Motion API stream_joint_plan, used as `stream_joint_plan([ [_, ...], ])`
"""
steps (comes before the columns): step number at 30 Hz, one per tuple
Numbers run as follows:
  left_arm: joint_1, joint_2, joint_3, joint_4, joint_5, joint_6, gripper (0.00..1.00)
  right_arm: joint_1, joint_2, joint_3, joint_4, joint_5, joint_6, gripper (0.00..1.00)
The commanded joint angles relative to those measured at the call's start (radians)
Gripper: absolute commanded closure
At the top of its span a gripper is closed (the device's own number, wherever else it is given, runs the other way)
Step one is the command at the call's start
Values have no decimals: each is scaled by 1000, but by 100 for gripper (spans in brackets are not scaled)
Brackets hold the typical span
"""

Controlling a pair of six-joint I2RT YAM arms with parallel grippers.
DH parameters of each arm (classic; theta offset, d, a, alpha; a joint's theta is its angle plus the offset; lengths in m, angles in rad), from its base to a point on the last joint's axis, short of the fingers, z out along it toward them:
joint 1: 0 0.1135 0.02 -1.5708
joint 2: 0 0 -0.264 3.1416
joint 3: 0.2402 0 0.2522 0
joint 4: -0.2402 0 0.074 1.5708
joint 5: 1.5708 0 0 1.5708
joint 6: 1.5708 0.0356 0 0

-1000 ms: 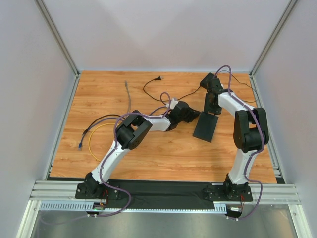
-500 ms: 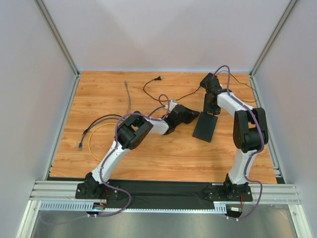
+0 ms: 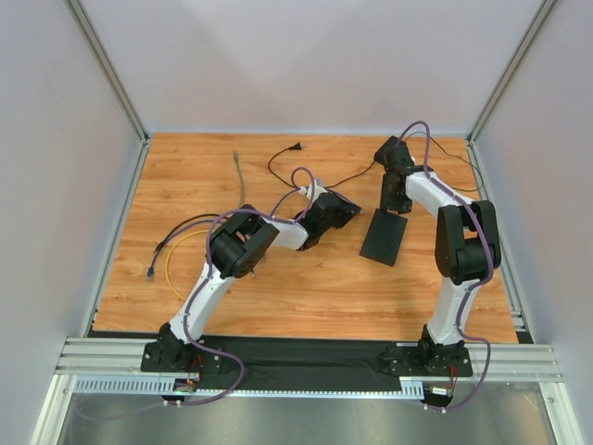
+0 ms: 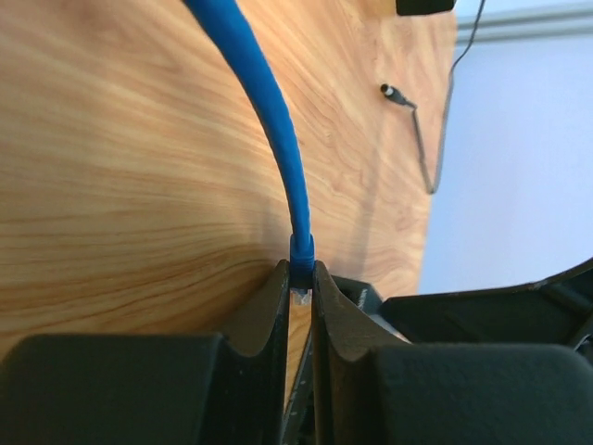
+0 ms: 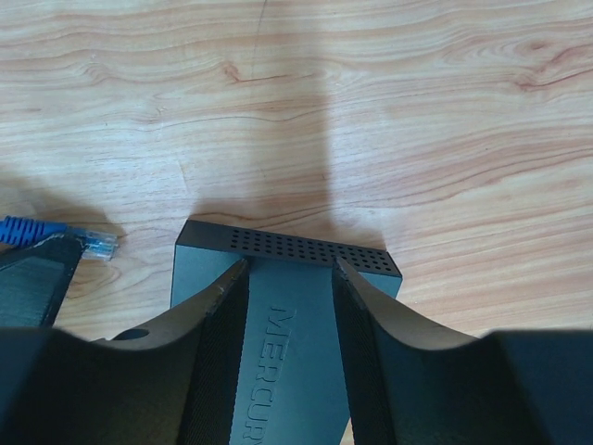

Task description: Pull the plug from the switch port

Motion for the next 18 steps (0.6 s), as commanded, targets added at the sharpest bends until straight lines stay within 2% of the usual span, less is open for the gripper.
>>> stream_joint_plan([
  [1,2,-99,13,-95,-32,229,100,3,72,-29,-53,4,-11,57],
  [7,-3,-216,49,-193,19,492,100,1,68,-29,-54,1,-11,57],
  [10,-11,-274,104,-325,36,632,100,3,66,-31,-56,1,-13,57],
  [14,-20,-403,108,-431,1,782,100,3,61,-32,-54,-2,-11,57],
  [18,-23,-515,115,-633,-111,888,100,3,60,-34,-54,-3,-11,57],
])
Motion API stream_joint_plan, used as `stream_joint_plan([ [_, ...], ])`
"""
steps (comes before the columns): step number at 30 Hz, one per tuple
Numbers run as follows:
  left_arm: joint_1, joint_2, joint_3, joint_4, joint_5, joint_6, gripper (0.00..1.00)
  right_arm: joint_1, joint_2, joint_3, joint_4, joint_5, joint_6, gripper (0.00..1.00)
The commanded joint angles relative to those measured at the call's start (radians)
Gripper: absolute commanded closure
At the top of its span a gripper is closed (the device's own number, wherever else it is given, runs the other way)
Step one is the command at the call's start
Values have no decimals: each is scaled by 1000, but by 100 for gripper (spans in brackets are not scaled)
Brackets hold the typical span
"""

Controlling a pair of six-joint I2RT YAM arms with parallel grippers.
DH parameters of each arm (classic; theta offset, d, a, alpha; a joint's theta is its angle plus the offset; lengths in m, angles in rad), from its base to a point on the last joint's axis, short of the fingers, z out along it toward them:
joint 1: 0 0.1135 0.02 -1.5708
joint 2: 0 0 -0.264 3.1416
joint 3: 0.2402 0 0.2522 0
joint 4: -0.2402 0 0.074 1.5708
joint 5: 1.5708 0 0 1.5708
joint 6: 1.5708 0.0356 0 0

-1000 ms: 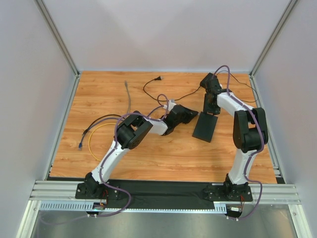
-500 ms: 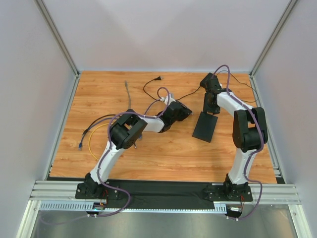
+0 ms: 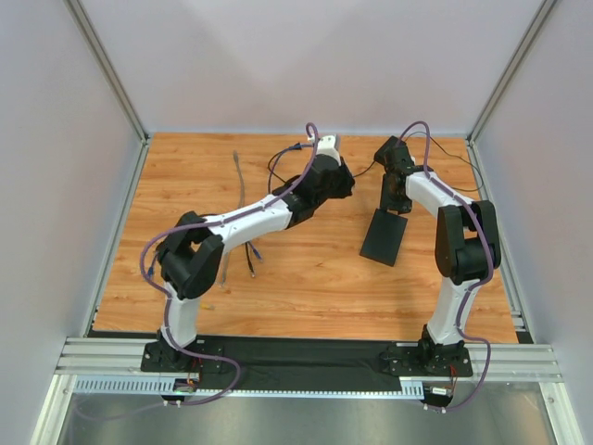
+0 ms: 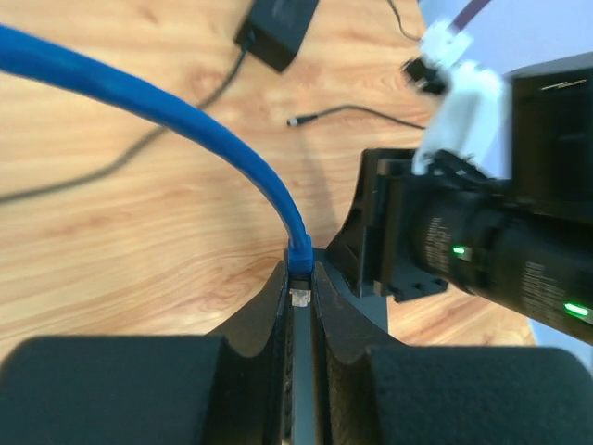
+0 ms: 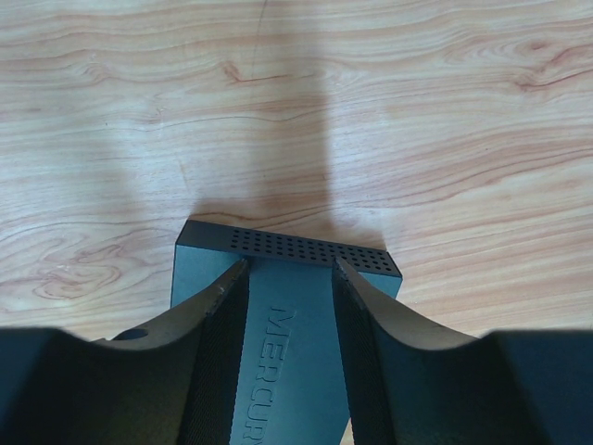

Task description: Pull the plug from the switch port

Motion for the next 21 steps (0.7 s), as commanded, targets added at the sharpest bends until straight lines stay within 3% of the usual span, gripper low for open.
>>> stream_joint_plan([
  [1,-7,-134,50,-212,-118,194,100,1,58,-35,-56,-1,-11,57],
  [5,-10,-277,12,-448,-245,212,100,1,55,-38,-56,-3,-13,57],
  [13,-15,-539,-174,-708,-551,145,100,12,57,-35,-56,-21,-6,57],
  [17,17,-607,-284,-766,-525,116,100,16,43,-40,-52,-33,-8,57],
  [21,121,-627,-442,-665,-287,97,100,19,32,-43,-48,-36,-13,57],
])
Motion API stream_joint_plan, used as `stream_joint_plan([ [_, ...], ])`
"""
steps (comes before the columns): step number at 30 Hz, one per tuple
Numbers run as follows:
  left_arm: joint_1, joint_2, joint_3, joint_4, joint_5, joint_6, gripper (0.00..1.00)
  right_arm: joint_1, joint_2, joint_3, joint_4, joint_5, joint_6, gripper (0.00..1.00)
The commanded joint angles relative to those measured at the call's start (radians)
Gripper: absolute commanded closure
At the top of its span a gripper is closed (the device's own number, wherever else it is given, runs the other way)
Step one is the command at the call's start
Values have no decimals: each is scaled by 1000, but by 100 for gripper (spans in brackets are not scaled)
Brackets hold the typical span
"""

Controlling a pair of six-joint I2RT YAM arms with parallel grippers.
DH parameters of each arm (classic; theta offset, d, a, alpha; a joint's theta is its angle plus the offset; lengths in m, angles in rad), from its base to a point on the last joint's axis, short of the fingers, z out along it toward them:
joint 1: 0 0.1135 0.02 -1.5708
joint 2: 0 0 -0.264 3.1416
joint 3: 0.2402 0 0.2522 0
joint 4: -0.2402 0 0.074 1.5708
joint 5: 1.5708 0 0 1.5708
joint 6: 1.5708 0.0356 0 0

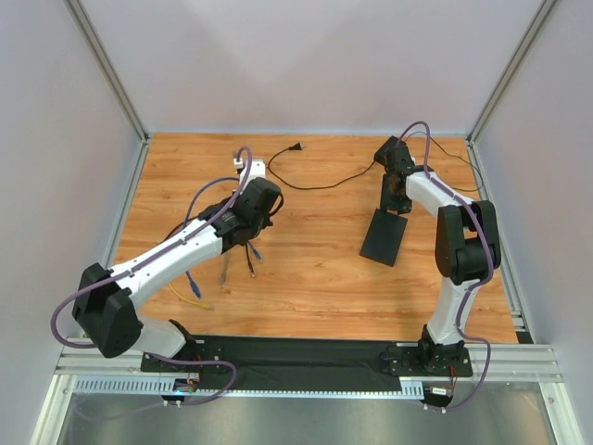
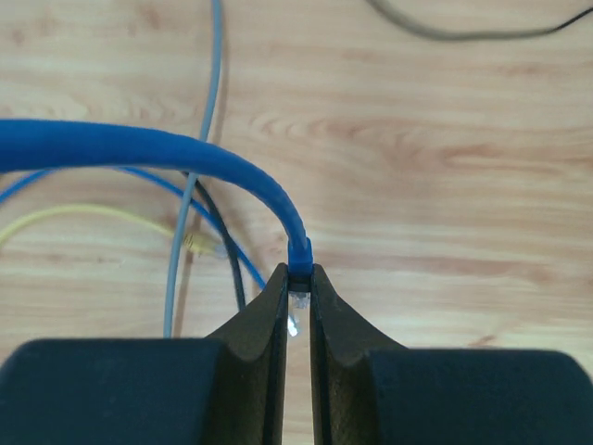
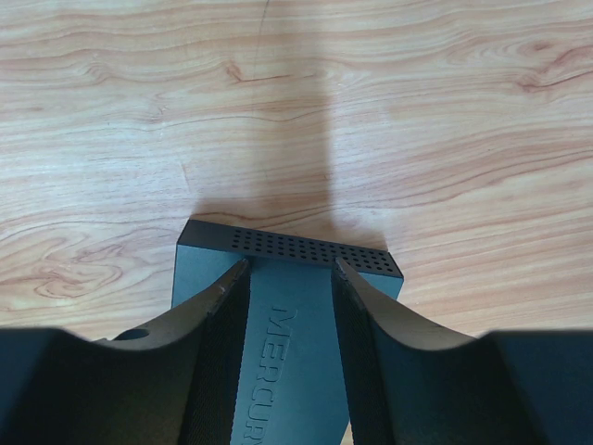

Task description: Pull the plug from the switch port

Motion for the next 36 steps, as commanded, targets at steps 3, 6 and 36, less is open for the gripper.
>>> stream_joint_plan([
  [3,182,-21,-221,169,368,-19,100,15,32,-43,-47,-27,-12,57],
  [6,242,-7,-297,279,492,15,100,15,33,-41,-47,-27,-15,57],
  [36,351,-206,-486,414,649,-49,36,76,-146,-43,-119,57,48,51],
])
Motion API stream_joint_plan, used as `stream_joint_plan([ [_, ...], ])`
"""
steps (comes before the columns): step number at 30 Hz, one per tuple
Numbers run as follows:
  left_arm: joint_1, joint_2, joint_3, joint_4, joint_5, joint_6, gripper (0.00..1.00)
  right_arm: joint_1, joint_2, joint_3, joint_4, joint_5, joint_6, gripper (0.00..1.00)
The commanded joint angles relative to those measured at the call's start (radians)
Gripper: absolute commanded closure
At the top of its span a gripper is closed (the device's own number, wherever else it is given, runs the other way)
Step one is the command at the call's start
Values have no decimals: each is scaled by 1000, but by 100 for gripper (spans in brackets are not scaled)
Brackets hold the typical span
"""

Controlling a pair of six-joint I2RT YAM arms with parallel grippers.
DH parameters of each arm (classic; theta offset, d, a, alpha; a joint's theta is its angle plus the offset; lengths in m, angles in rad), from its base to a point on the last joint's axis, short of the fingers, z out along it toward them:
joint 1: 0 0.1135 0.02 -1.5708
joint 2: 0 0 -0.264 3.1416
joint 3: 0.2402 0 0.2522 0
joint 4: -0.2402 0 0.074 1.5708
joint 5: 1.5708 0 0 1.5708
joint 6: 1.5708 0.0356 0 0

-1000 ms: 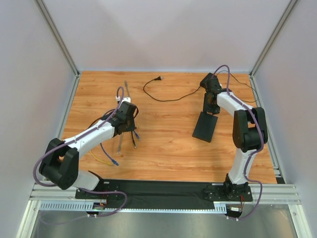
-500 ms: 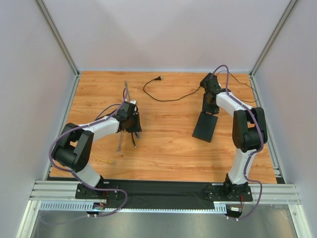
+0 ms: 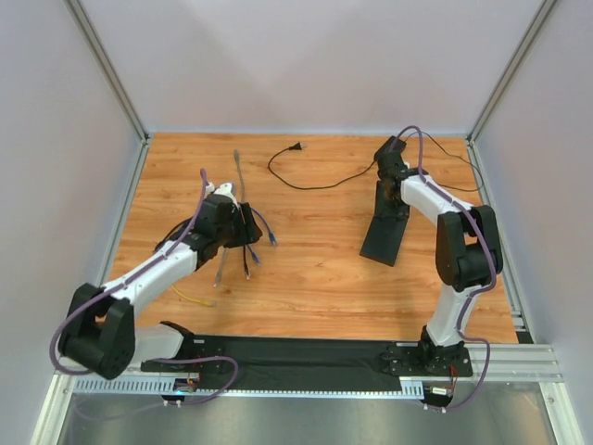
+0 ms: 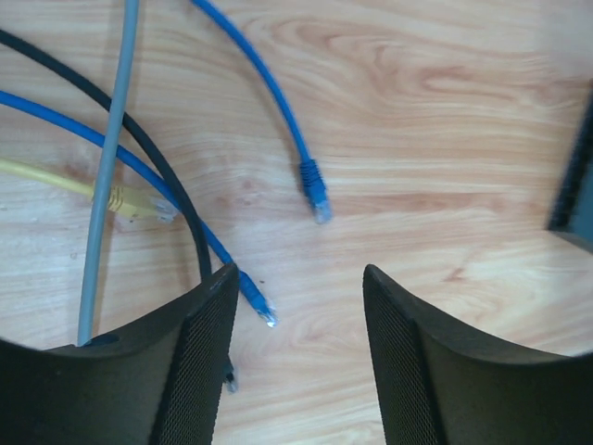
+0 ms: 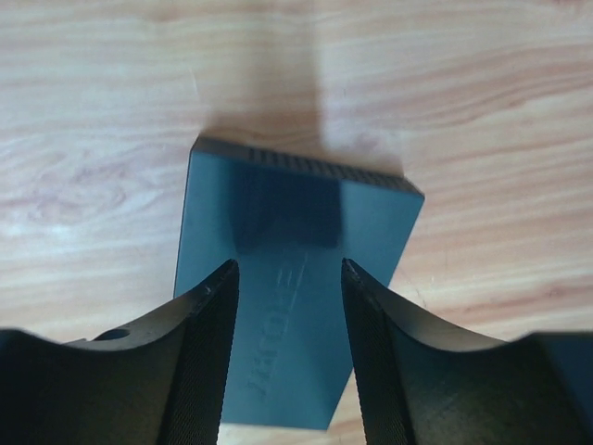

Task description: Pull the plug from the switch port

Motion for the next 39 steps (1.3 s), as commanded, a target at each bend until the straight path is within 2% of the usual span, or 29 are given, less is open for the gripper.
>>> stream_joint_plan([
  [1,6,-120,-49,68,49,-44,36,27,-115,-18,-55,9,22,49],
  [7,6,-247,-174,180,256,-149,34,94,-304,-143,-81,-13,43,44],
  [12,3,-347,-303,322,346,-212,34,138,-405,-263,-87,-17,72,43],
  [16,-49,-272,-238,321,398,-172,43,131,-467,-317,-126,96,163,45],
  [18,-150,-231,-196,345,352,-169,45,101,-494,-361,-113,111,177,46],
  [19,-187,-208,-169,344,297,-160,46,23,-517,-374,-107,96,184,48],
  [21,-271,-90,-29,277,272,-123,51,-130,-539,-413,-58,20,189,53],
  [22,-288,-38,27,252,269,-115,57,-173,-551,-423,-34,-75,186,56],
  [23,-303,14,136,232,268,-100,70,-212,-550,-424,-2,-112,189,59],
  [24,-322,118,190,199,271,-95,76,-278,-542,-424,12,-143,190,64],
  [26,-328,267,347,118,254,-92,89,-312,-499,-405,45,-218,190,68],
  [27,-330,313,399,91,239,-86,91,-323,-479,-397,54,-220,192,75],
  [29,-333,443,536,30,173,-68,100,-346,-415,-374,88,-257,200,81],
  [31,-334,534,636,-25,127,-34,100,-359,-343,-355,120,-261,207,85],
  [32,-336,627,743,-91,114,-23,100,-364,-317,-339,132,-260,212,86],
  [35,-349,778,894,-142,90,0,100,-367,-225,-302,174,-277,223,89],
  [39,-376,895,971,-122,86,-6,100,-367,-137,-265,218,-324,241,94],
])
